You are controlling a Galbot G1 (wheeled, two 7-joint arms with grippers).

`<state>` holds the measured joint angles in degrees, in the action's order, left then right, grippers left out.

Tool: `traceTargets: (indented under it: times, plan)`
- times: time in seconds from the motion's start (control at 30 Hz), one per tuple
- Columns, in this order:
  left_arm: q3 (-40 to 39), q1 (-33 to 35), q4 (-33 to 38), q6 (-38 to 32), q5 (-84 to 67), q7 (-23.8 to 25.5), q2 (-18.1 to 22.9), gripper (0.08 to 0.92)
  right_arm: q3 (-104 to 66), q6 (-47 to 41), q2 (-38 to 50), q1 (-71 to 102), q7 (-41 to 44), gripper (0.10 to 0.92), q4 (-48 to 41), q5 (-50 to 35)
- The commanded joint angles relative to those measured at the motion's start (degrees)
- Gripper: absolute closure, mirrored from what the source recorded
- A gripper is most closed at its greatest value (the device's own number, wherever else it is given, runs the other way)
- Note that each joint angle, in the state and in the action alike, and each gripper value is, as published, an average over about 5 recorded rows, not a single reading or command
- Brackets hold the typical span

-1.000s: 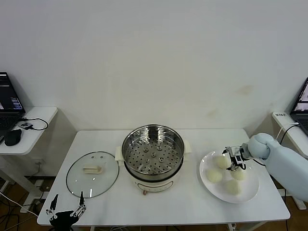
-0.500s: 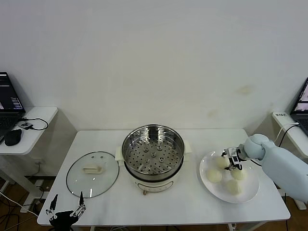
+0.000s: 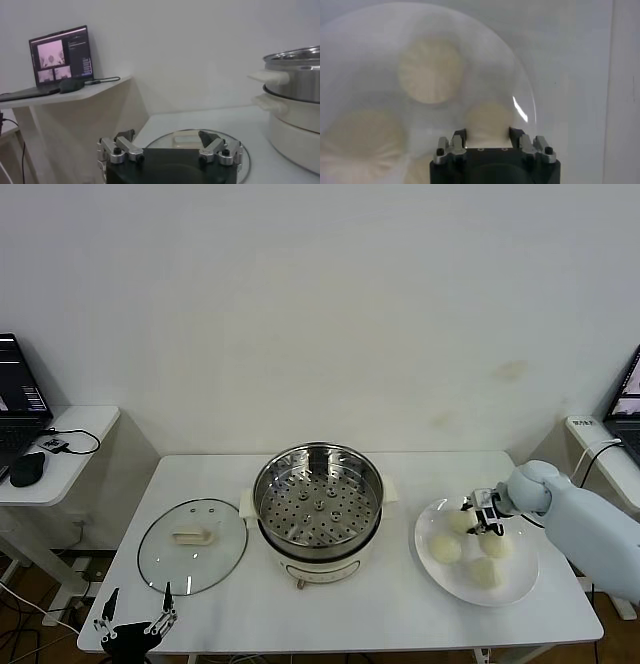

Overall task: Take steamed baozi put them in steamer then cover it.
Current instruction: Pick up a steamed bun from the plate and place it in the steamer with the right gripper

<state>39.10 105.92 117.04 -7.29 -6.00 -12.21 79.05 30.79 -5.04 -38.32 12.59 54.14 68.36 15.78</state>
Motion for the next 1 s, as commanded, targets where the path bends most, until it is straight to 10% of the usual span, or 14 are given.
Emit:
traceTargets:
  times: [0.03,0.43,1.0]
  plan:
    - [-0.07,0.02,-0.03,0.05,-0.51,-0.06,-0.31,0.177,3.34,-0.53,4.85,-5.47,0.27,0.482,6.17,-5.91]
    - [-1.03,-0.58,-0.17,0.35,-4.15,0.07,-2.29,0.177,21.61,-0.43,6.10,-33.79,0.56,0.474,11.94,-22.50]
    - [0.47,-1.33,-0.64,-0.43,-5.71,0.40,-2.54,0.177,38.40,7.50,-18.06,-47.56,-4.21,0.474,9.91,-32.02]
